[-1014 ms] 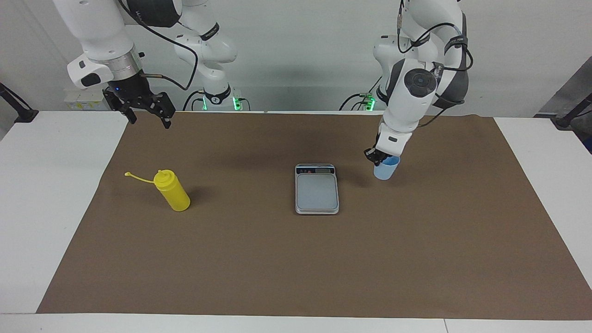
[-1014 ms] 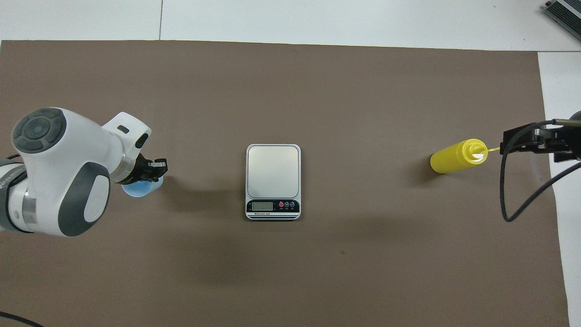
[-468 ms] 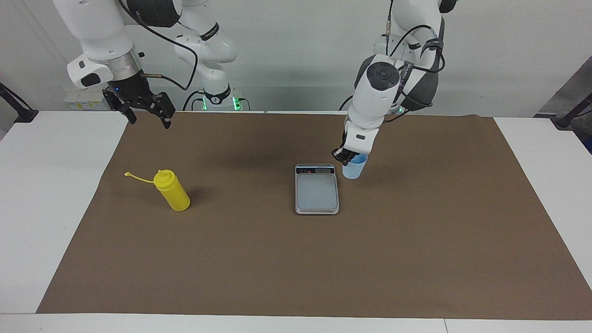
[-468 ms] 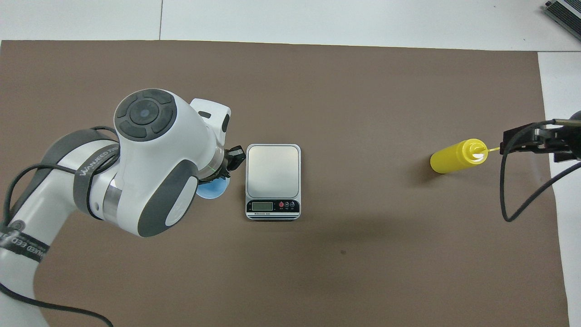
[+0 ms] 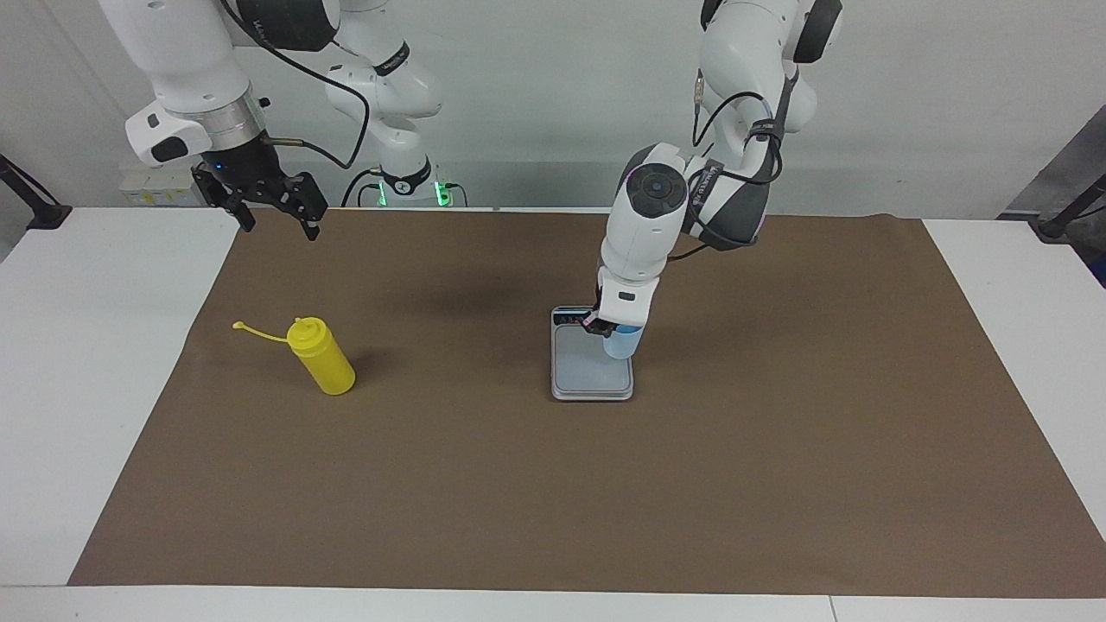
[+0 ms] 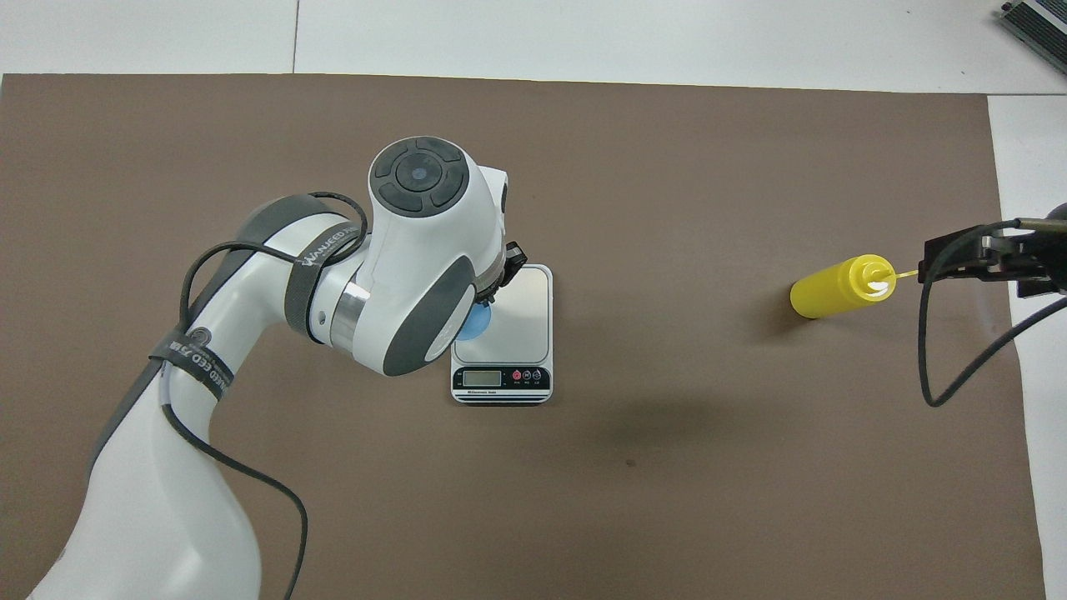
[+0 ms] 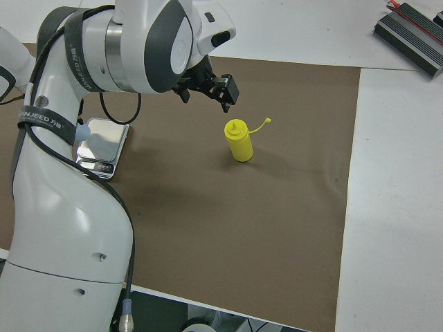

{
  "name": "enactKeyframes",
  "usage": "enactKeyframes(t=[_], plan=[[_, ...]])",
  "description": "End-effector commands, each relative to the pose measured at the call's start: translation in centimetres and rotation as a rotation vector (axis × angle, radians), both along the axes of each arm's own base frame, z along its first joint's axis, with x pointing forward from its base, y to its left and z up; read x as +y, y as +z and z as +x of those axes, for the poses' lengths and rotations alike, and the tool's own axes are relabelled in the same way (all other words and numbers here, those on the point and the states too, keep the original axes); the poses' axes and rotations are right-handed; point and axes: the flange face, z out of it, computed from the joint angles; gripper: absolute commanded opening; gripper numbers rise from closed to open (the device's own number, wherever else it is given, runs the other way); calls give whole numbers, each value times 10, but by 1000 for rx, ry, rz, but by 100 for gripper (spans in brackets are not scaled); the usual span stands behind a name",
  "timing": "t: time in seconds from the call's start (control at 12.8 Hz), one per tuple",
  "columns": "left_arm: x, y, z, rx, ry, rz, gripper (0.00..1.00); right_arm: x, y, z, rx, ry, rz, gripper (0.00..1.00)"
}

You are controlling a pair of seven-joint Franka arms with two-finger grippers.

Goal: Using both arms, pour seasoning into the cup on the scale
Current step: 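Lift the blue cup with the left gripper and carry it over the scale, then lower the blue cup onto the scale and open the left gripper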

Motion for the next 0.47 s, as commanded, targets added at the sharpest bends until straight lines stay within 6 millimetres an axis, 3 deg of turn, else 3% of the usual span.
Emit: enactKeyframes(t=[0.0, 0.39], plan=[[-11, -2, 12, 7, 30, -18, 0, 0, 1, -5, -1, -14, 13, 100], [-16, -12, 11, 11, 55, -66, 0, -1, 1, -5, -1, -16, 13, 100]])
